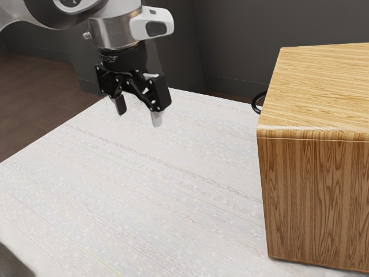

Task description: Pull the drawer handle with one arm to open the drawer

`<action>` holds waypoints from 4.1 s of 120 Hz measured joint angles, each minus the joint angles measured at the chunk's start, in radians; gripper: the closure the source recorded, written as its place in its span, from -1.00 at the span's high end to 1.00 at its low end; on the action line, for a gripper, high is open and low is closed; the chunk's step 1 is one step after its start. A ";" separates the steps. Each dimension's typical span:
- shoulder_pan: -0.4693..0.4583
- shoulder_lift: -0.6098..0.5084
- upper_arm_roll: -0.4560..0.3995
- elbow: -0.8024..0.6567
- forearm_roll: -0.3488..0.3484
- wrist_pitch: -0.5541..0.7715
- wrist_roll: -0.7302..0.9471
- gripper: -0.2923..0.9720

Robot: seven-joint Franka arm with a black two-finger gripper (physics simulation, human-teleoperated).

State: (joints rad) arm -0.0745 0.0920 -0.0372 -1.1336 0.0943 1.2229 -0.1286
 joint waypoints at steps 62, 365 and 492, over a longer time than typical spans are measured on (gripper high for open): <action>0.024 0.086 0.007 0.007 -0.135 0.276 -0.092 0.54; 0.054 0.280 0.000 0.032 -0.508 0.572 -0.247 0.15; 0.104 0.193 0.023 -0.052 -0.434 0.526 -0.273 -0.70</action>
State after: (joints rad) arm 0.0291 0.2848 -0.0144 -1.1851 -0.3396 1.7484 -0.4016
